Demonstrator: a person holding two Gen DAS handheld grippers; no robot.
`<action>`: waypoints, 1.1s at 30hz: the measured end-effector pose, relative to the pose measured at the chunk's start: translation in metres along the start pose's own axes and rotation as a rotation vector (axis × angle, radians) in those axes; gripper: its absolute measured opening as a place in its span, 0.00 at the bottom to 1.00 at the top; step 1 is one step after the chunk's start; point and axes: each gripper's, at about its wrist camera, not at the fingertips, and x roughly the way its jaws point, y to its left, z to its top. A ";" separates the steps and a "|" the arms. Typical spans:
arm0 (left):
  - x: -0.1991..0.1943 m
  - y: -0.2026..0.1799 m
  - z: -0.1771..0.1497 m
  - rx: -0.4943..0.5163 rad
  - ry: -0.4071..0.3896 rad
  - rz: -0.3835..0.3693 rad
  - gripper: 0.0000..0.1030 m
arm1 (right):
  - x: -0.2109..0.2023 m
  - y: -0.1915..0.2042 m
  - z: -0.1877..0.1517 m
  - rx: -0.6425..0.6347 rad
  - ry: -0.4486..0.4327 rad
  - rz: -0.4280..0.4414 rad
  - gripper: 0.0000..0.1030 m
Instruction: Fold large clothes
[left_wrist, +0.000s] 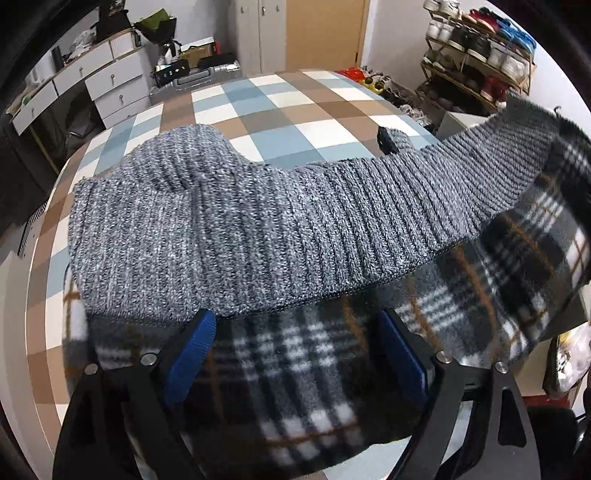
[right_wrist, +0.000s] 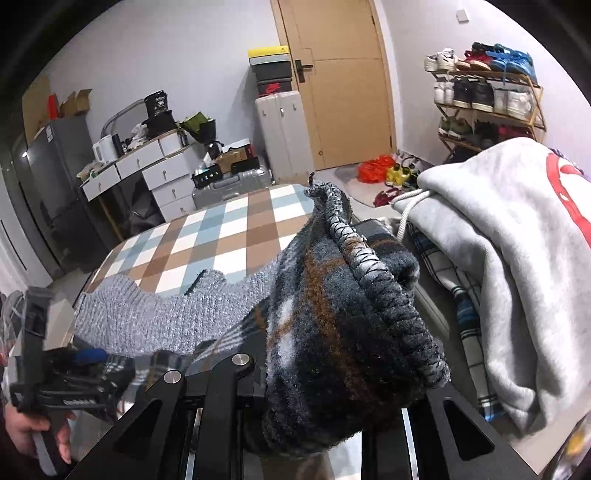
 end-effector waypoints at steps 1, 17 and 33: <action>0.001 0.000 0.001 -0.006 0.005 -0.002 0.86 | 0.000 0.002 0.000 -0.007 -0.002 -0.001 0.19; 0.018 -0.045 0.004 0.025 0.009 -0.080 0.99 | 0.002 -0.001 0.003 -0.033 0.023 0.034 0.19; -0.035 0.055 -0.010 -0.112 -0.058 -0.039 0.99 | -0.013 0.030 0.011 -0.170 -0.040 0.015 0.19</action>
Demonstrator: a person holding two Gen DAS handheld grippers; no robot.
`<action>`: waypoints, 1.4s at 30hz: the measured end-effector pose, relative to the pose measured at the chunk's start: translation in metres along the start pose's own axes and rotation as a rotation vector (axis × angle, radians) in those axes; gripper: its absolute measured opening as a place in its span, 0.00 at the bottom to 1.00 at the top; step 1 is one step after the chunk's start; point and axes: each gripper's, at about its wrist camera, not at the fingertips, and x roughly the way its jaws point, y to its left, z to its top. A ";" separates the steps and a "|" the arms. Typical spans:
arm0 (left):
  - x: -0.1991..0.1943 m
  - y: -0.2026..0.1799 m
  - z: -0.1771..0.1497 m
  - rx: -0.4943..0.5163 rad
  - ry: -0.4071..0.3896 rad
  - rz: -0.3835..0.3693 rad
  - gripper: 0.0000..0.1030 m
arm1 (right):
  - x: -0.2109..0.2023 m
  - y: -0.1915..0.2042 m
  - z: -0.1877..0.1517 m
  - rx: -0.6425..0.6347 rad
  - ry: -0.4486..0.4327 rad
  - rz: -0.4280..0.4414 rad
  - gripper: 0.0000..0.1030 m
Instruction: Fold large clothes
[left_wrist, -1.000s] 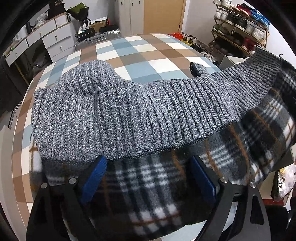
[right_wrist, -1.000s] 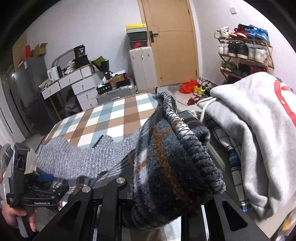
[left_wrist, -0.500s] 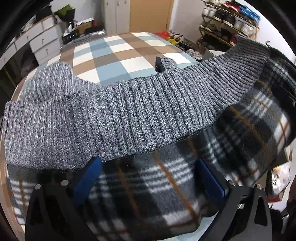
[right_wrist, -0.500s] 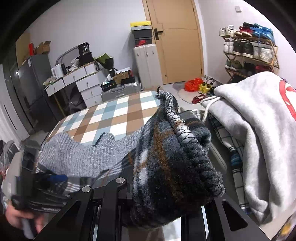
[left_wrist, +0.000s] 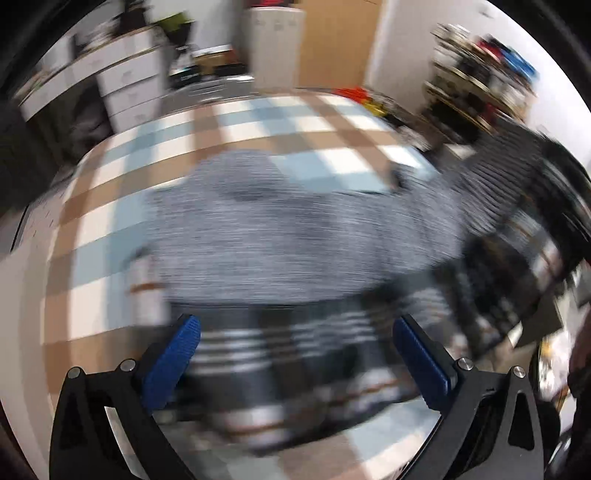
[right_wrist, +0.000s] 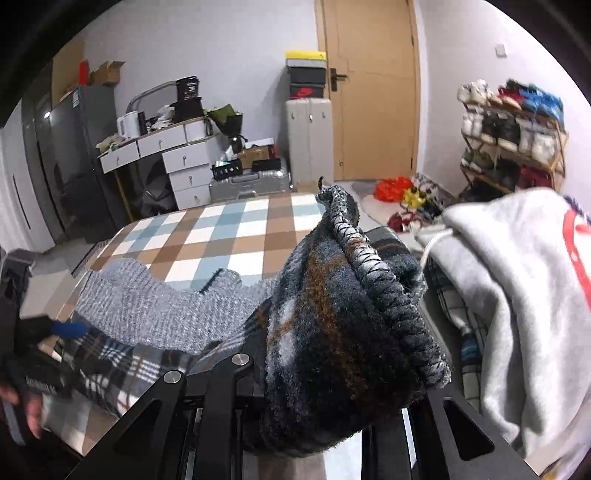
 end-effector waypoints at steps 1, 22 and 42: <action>0.002 0.014 0.000 -0.037 0.010 -0.006 0.99 | -0.002 0.006 0.002 -0.015 -0.009 -0.003 0.19; 0.038 0.077 -0.028 -0.328 0.200 -0.456 0.99 | -0.017 0.181 0.022 -0.439 -0.131 -0.012 0.19; 0.013 0.120 -0.047 -0.491 0.130 -0.652 0.99 | 0.017 0.290 -0.065 -0.885 -0.126 -0.039 0.20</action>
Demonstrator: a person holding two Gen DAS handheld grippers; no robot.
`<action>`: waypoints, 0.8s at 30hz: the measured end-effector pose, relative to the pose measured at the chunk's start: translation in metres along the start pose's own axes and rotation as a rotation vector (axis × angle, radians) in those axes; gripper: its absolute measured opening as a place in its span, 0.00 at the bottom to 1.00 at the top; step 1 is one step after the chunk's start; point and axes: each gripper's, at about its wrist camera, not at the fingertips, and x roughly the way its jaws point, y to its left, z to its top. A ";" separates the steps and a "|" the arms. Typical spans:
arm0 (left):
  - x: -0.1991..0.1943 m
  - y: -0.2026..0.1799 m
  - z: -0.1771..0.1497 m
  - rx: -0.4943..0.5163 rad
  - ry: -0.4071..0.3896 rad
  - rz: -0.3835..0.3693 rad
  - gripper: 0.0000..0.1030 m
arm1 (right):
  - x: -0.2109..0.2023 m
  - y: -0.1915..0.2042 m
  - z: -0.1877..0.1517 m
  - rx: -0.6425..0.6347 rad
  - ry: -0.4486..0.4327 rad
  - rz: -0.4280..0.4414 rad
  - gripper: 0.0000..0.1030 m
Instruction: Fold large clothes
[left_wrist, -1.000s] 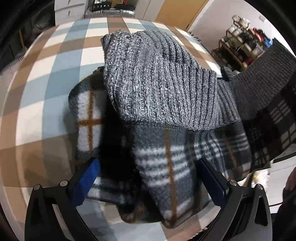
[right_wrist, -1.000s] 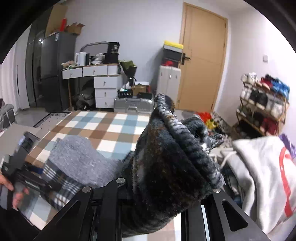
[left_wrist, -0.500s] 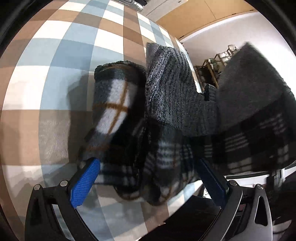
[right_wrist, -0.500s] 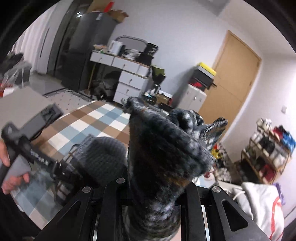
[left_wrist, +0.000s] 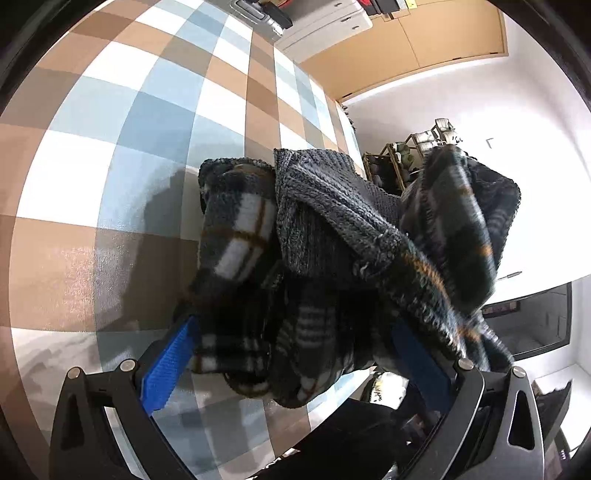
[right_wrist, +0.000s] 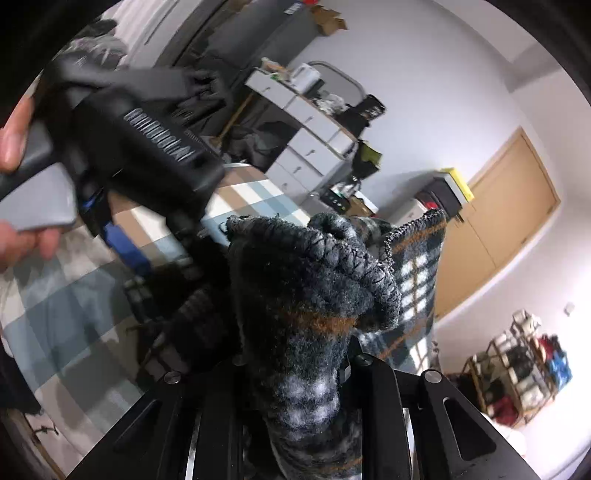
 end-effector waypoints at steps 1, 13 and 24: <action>0.002 0.003 0.001 -0.011 0.003 -0.010 0.99 | 0.001 0.003 -0.001 -0.009 0.001 0.020 0.21; 0.014 0.007 -0.001 -0.028 0.030 0.012 0.99 | 0.017 -0.040 -0.022 0.238 -0.013 0.442 0.25; 0.029 0.006 0.015 -0.019 0.040 0.065 0.98 | 0.047 -0.073 -0.037 0.396 0.025 0.758 0.35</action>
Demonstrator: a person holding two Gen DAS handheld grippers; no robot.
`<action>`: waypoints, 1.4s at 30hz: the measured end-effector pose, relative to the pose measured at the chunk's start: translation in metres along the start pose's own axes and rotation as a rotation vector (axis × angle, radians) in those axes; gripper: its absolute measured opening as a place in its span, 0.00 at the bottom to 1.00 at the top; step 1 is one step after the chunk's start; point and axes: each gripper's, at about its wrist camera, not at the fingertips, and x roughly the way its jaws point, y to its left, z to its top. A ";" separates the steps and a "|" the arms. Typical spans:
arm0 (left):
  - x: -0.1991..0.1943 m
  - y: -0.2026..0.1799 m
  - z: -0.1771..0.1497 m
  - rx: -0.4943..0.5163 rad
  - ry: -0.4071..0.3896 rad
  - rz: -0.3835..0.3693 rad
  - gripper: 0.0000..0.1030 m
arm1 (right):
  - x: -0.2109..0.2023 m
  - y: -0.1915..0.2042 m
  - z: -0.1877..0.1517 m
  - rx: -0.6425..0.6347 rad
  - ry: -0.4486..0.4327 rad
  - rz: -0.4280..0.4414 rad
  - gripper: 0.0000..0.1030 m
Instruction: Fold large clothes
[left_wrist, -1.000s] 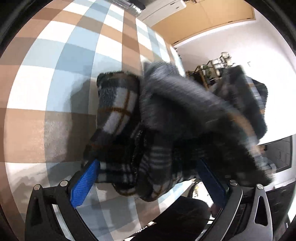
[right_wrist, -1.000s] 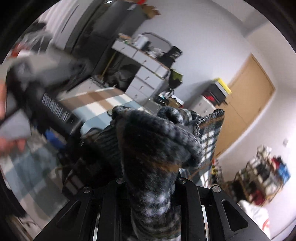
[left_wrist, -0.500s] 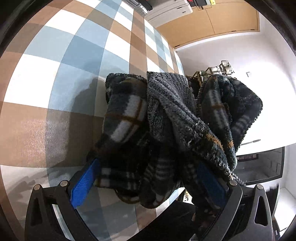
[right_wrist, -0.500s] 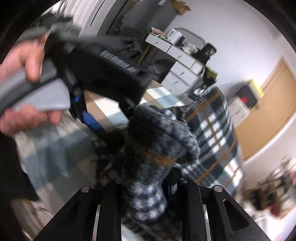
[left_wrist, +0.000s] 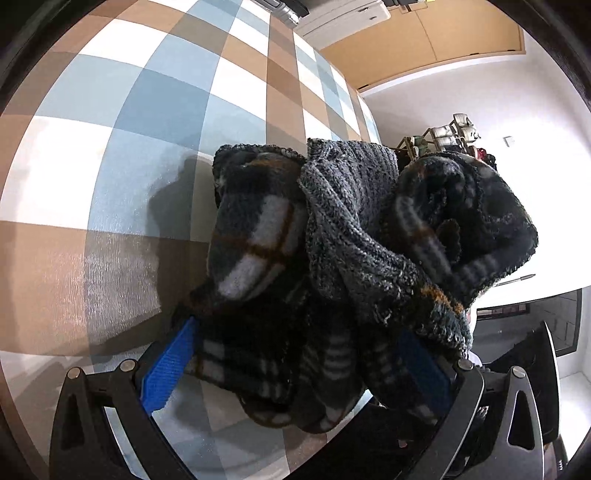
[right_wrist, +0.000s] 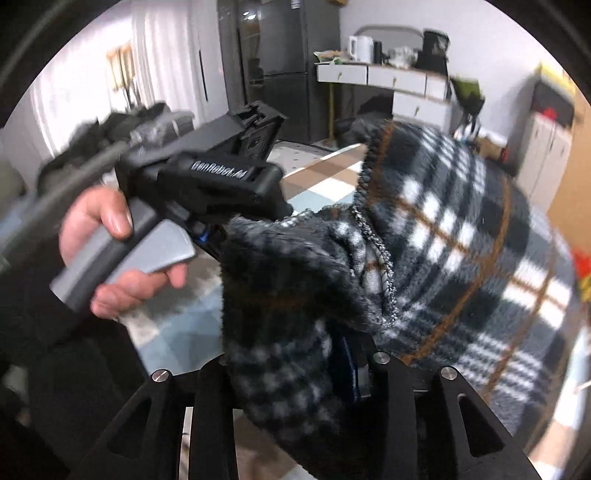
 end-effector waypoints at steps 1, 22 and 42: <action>-0.001 0.000 0.001 0.006 0.002 0.003 0.98 | 0.001 -0.001 0.001 0.005 0.003 -0.003 0.35; -0.029 -0.114 0.045 0.143 0.074 -0.051 0.98 | -0.011 -0.017 -0.004 0.256 -0.118 0.366 0.71; -0.013 -0.143 0.034 0.212 0.011 0.097 0.13 | -0.035 -0.085 -0.012 0.472 -0.224 0.720 0.92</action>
